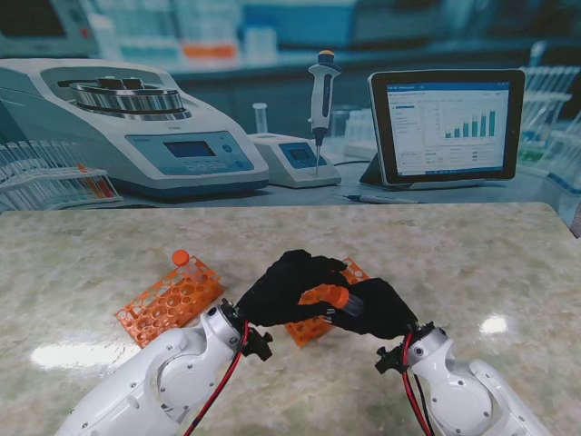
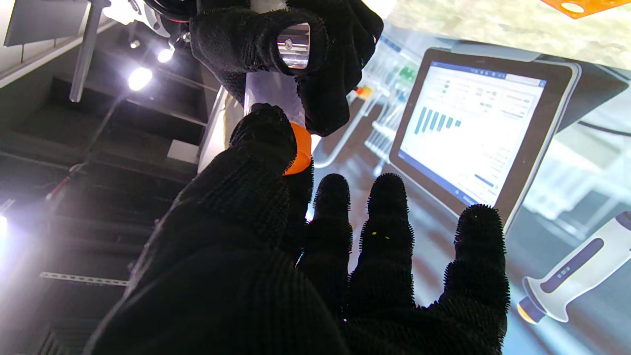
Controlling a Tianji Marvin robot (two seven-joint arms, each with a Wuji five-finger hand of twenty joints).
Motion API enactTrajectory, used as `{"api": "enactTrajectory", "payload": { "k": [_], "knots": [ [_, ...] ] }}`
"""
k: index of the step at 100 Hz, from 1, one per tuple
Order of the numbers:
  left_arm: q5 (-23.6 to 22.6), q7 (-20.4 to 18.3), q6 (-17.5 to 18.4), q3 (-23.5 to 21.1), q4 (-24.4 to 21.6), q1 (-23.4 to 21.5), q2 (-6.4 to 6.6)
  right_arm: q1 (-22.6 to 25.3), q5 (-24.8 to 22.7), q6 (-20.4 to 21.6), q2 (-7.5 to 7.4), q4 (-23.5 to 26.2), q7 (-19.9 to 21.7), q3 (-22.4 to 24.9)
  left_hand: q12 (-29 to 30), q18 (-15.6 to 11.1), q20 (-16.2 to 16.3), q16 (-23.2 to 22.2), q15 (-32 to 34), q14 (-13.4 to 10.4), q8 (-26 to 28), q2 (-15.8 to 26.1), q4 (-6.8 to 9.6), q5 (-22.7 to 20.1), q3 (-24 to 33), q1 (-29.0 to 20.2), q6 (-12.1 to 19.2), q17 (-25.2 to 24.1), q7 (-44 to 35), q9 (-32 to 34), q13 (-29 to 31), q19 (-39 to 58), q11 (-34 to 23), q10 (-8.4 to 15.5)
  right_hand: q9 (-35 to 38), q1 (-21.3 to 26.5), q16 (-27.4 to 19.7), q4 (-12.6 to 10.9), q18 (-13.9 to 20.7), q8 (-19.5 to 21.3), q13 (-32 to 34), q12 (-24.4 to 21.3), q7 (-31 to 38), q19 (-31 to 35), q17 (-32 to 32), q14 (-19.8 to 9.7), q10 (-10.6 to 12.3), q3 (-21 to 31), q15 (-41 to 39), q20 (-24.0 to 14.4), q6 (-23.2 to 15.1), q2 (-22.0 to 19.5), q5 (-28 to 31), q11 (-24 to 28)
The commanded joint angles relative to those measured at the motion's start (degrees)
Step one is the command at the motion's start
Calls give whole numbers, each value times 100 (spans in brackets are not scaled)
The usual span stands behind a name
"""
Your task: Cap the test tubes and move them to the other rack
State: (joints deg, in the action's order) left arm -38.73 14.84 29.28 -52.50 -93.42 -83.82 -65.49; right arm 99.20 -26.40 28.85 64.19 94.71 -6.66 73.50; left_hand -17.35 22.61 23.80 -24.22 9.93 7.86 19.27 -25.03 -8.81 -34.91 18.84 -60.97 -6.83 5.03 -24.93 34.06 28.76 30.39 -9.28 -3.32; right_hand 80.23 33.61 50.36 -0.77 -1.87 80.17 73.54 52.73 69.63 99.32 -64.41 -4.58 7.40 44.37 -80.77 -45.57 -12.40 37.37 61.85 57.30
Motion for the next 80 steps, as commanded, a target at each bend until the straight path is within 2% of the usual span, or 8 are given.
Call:
{"api": "enactTrajectory", "payload": {
  "k": [1,42,68,80],
  "knots": [
    [-23,-63,16,18,30,21,-5,39,3,23,29,86,27,-47,159,-59,-126,111,-87,-75,44,445,528,-291,2030,-1300,2053,-138,-460,-203,-182,31,98,207,229,263,411,128,466,127,218,98,295,1562,-435,-496,20,-37,-1146,-178,-288,-76,112,-6],
    [18,-214,64,-43,-17,51,22,21,9,13,23,72,55,-62,193,-61,-114,138,-125,-66,-50,412,396,-129,2677,-1300,2101,-191,-368,-297,-288,-71,114,220,228,264,412,129,477,127,217,99,294,1562,-435,-493,24,-44,-1147,-177,-293,-85,109,-8],
    [83,-268,69,-19,-9,97,20,14,28,-1,18,71,88,-63,203,-77,-100,136,-126,-79,-108,467,369,72,2581,-1300,2053,-207,-247,-339,-315,-105,129,210,228,262,412,135,473,128,218,98,292,1563,-435,-497,25,-53,-1146,-177,-298,-78,108,-10],
    [69,-259,34,-43,-26,105,19,15,31,7,17,72,93,-60,208,-87,-89,131,-129,-84,-175,540,377,172,2415,-1300,1879,-218,-116,-380,-341,-124,144,198,228,260,411,138,473,129,218,98,292,1563,-435,-493,24,-55,-1146,-177,-298,-80,108,-11]
  ]
}}
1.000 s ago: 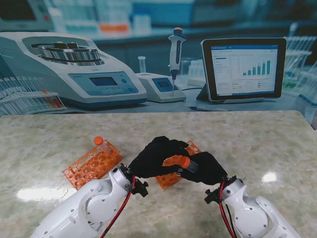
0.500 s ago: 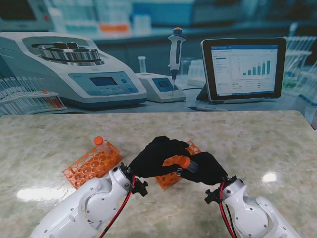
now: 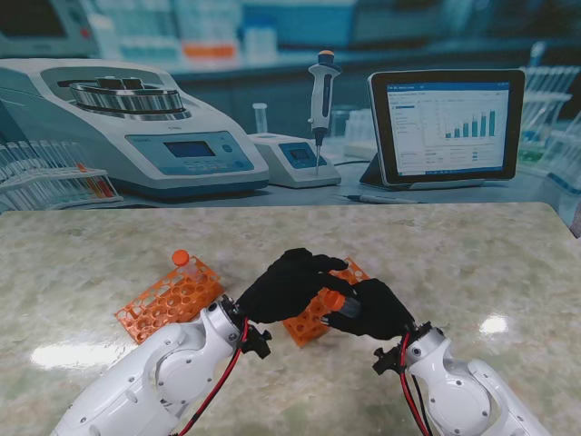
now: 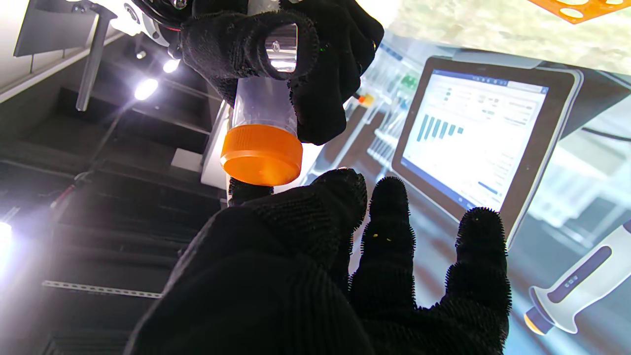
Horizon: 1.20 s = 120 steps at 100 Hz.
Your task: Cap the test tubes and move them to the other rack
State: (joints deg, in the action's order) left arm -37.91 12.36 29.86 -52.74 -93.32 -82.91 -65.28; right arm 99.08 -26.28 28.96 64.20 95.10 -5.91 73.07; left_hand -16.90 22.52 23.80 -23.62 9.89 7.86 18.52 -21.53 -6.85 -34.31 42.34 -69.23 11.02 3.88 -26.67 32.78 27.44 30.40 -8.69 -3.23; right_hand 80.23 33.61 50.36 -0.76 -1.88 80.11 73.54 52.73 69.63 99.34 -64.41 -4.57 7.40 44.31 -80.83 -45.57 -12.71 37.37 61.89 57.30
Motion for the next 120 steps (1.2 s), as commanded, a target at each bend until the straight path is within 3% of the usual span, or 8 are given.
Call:
{"api": "enactTrajectory", "payload": {
  "k": [1,23,36,47,67,90,93,120],
  "knots": [
    [-19,-7,-28,-24,-37,14,-2,27,19,-4,16,32,18,-17,164,-79,-88,70,-123,-84,-109,195,183,118,42,-473,56,-103,75,-253,-205,-126,85,191,228,260,411,137,473,136,217,98,293,1561,-435,-493,17,-48,-1141,-177,-266,-81,104,-11],
    [-27,-58,-127,-297,-279,-185,27,29,15,-1,18,34,6,-8,144,-84,-40,27,-116,-85,-610,782,431,-186,-1353,-387,-1156,-132,987,-330,-259,-195,148,-29,229,257,412,139,473,136,218,99,292,1562,-435,-493,23,-50,-1142,-177,-266,-79,105,-11],
    [29,-94,-149,-447,-400,-334,36,29,7,-2,19,37,1,-9,111,-86,-12,-12,-107,-23,-620,1263,699,-258,-3090,-175,-1375,-144,1097,-373,-244,-277,189,-109,229,254,412,139,472,137,217,99,292,1563,-435,-493,23,-48,-1142,-177,-266,-79,105,-11],
    [89,-91,-142,-505,-442,-417,32,27,2,-1,19,38,-3,-9,8,-66,-5,-52,-83,-22,-76,1036,740,-271,-3591,403,-1548,-137,859,-377,-225,-308,143,-127,228,258,412,139,470,137,217,98,292,1563,-435,-488,23,-47,-1144,-177,-266,-77,105,-13],
    [54,-68,-166,-477,-419,-422,33,31,0,-2,18,44,-1,-10,-188,-45,26,-128,-57,-80,924,688,670,267,-3671,1394,-1680,-100,98,-493,-244,-314,82,-80,228,262,412,139,467,137,217,100,292,1563,-435,-487,24,-44,-1144,-177,-266,-74,105,-12],
    [17,-100,-289,-343,-352,-342,39,42,-10,4,20,52,-15,1,-302,-18,60,-174,-43,-92,1505,224,519,789,-3142,1972,-1750,-71,-684,-635,-272,-313,41,-91,228,259,412,139,465,137,217,99,292,1563,-435,-487,15,-42,-1144,-177,-266,-76,105,-12],
    [8,-98,-302,-323,-340,-329,39,42,-9,4,20,52,-15,0,-314,-12,94,-195,-39,-98,1616,100,436,811,-2681,2203,-1747,-72,-721,-646,-268,-312,48,-89,228,256,412,140,465,137,217,99,292,1563,-435,-485,13,-45,-1144,-177,-266,-70,105,-12],
    [28,-123,-351,-175,-276,-246,34,42,-5,1,20,54,-11,-1,-319,8,99,-198,-33,-92,1751,-33,389,893,-2534,2331,-1735,-59,-921,-654,-264,-309,39,-91,228,261,411,140,470,136,217,97,290,1563,-435,-491,23,-40,-1142,-177,-268,-68,105,-15]
  ]
}}
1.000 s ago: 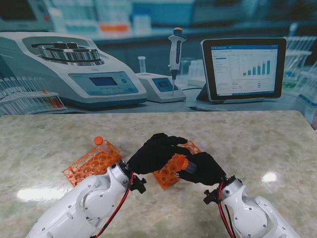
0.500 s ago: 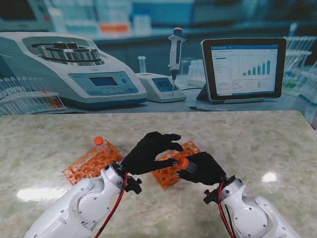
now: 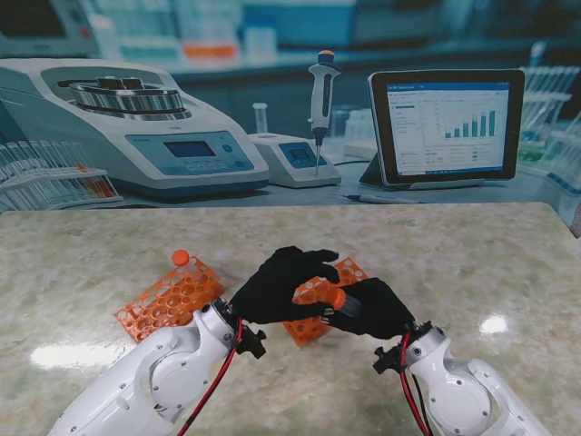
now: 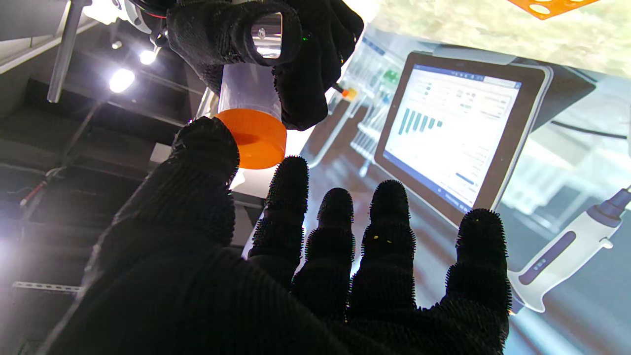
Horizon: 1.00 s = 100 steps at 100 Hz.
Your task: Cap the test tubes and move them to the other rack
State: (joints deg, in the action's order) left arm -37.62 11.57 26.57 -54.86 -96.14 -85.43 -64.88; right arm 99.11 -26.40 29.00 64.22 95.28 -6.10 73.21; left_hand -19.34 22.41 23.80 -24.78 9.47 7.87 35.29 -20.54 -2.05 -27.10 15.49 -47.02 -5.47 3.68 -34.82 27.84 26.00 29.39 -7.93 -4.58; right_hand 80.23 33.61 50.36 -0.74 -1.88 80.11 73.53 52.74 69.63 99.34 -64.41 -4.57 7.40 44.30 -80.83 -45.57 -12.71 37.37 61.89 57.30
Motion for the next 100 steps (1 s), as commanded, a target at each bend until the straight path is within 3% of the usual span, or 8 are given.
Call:
{"api": "enactTrajectory", "payload": {
  "k": [1,42,44,56,77,88,95,100],
  "knots": [
    [-1,-45,-23,41,7,9,-6,40,7,-2,18,37,7,-15,-75,19,99,-82,11,-91,74,-132,-91,173,155,108,-89,-39,-107,-160,-117,-208,-38,44,228,262,411,138,470,136,218,97,290,1563,-435,-492,21,-39,-1141,-177,-268,-67,105,-14],
    [-166,78,-6,138,61,71,-13,39,2,1,19,30,-1,-21,-87,67,121,-115,69,-76,165,43,-47,14,371,-193,-71,9,-311,-18,-4,-154,-76,43,230,256,414,140,467,136,218,99,290,1564,-435,-485,23,-40,-1146,-178,-268,-70,105,-10],
    [-179,103,-3,145,70,77,-17,37,1,0,19,29,-2,-22,-85,70,125,-134,75,-72,252,107,-34,15,-3,-476,40,15,-384,8,18,-119,-76,37,230,263,414,139,467,136,218,99,290,1564,-435,-485,20,-36,-1146,-178,-268,-72,105,-9],
    [-168,150,-7,176,97,98,-33,30,7,-1,19,25,2,-30,-87,85,110,-160,109,-67,166,253,159,-29,-630,-1307,198,27,-786,115,102,-75,-105,54,227,256,414,140,466,134,218,97,289,1564,-435,-485,17,-39,-1146,-178,-258,-70,110,-13],
    [-77,228,-10,239,141,112,-70,34,7,3,20,24,0,-22,-103,152,112,-201,178,-81,-127,814,229,-467,-972,-2263,391,74,-1349,355,289,-6,-189,129,230,254,414,140,467,133,218,98,284,1564,-435,-485,18,-38,-1146,-178,-268,-73,111,-10],
    [-58,227,-10,257,147,115,-73,39,3,3,20,27,-3,-17,-100,166,99,-208,189,-92,-343,870,255,-679,-939,-2634,374,69,-1271,405,320,-15,-211,160,228,253,414,141,464,133,218,98,283,1567,-435,-488,23,-39,-1145,-179,-268,-77,111,-11],
    [-71,252,-7,266,156,117,-77,39,1,8,20,26,-3,-15,-95,166,100,-211,199,-101,-533,689,335,-829,-404,-2691,332,98,-1146,433,350,3,-224,176,227,259,415,141,463,133,218,97,283,1567,-435,-490,23,-39,-1145,-179,-268,-76,111,-13],
    [-106,295,8,271,171,123,-81,39,0,9,20,26,-5,-15,-77,176,103,-217,216,-109,-725,519,112,-1068,21,-2693,391,128,-940,454,383,47,-226,173,228,257,415,141,462,133,218,97,283,1567,-435,-491,23,-41,-1145,-179,-268,-76,111,-13]
  ]
}}
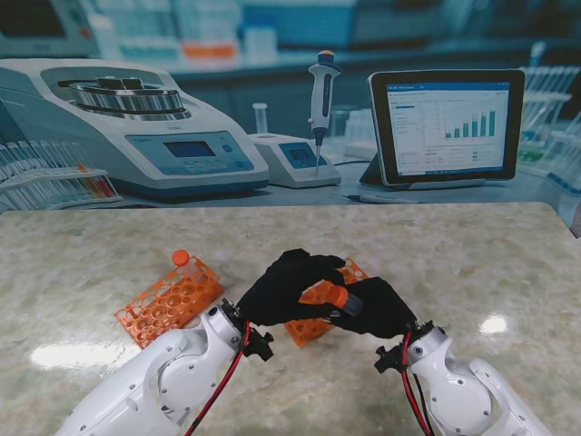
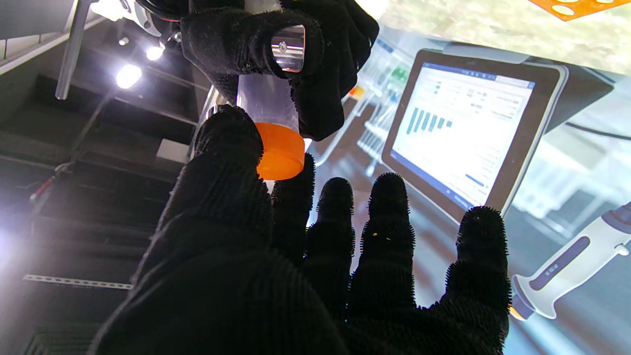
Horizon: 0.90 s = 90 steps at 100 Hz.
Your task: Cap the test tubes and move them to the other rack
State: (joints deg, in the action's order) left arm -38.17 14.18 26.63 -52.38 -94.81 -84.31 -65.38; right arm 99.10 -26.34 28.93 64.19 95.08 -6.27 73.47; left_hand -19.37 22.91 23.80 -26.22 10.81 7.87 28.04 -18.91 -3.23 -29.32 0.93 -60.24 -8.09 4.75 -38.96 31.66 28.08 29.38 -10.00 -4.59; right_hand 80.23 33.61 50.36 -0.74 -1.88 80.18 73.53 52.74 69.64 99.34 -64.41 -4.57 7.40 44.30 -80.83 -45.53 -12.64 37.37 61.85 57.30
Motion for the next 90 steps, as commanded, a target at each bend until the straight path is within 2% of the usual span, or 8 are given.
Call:
{"api": "enactTrajectory", "payload": {
  "k": [1,15,26,43,46,61,90],
  "knots": [
    [-59,41,4,25,39,11,-32,40,-6,16,23,45,13,-41,-72,133,105,-74,83,-107,-16,328,214,-865,1527,-1371,665,31,-494,77,178,60,-21,173,228,258,415,140,463,126,218,97,282,1567,-435,-491,23,-41,-1145,-183,-275,-72,115,-13],
    [-162,103,71,29,81,36,-28,40,-7,16,24,46,12,-41,-19,130,85,-66,102,-116,-19,45,74,-995,2165,-1290,871,73,3,72,214,276,-7,152,229,259,415,139,463,126,218,99,282,1567,-435,-491,16,-39,-1145,-183,-275,-73,115,-9],
    [-206,116,116,35,106,52,-23,40,-8,16,24,46,12,-41,30,96,9,-18,68,-124,-3,-43,111,-1024,2795,-1144,1044,54,211,35,181,319,38,140,227,258,415,140,463,126,218,99,282,1567,-435,-491,19,-40,-1145,-183,-275,-73,115,-11],
    [-279,84,191,13,117,57,1,41,-16,23,25,45,3,-39,99,7,-40,46,-9,-182,-80,-235,53,-833,3180,-1277,1615,-28,372,-51,21,289,101,224,228,261,415,139,462,126,218,100,282,1567,-435,-486,20,-40,-1145,-183,-276,-72,114,-9],
    [-288,64,201,5,114,57,9,41,-17,23,25,45,2,-38,140,-6,-58,85,-35,-185,-95,-274,-1,-772,3352,-1219,1707,-49,366,-88,-28,262,119,245,229,259,415,140,462,126,218,100,281,1567,-435,-485,24,-41,-1145,-183,-280,-69,112,-9],
    [-303,-18,265,-19,115,57,32,44,-19,24,25,48,-1,-40,199,-32,-61,119,-69,-188,-289,-338,-17,-637,3439,-1214,1966,-83,629,-193,-128,239,160,319,229,259,414,139,462,127,218,99,280,1567,-435,-483,20,-38,-1145,-183,-276,-72,113,-11],
    [-359,-1,339,-45,126,44,41,38,-22,22,24,43,1,-44,244,-49,-41,120,-66,-180,-569,-315,-36,-617,3509,-1286,2205,-104,809,-188,-160,219,145,363,229,258,415,140,462,127,218,101,280,1567,-435,-480,19,-38,-1148,-183,-277,-71,113,-8]
  ]
}}
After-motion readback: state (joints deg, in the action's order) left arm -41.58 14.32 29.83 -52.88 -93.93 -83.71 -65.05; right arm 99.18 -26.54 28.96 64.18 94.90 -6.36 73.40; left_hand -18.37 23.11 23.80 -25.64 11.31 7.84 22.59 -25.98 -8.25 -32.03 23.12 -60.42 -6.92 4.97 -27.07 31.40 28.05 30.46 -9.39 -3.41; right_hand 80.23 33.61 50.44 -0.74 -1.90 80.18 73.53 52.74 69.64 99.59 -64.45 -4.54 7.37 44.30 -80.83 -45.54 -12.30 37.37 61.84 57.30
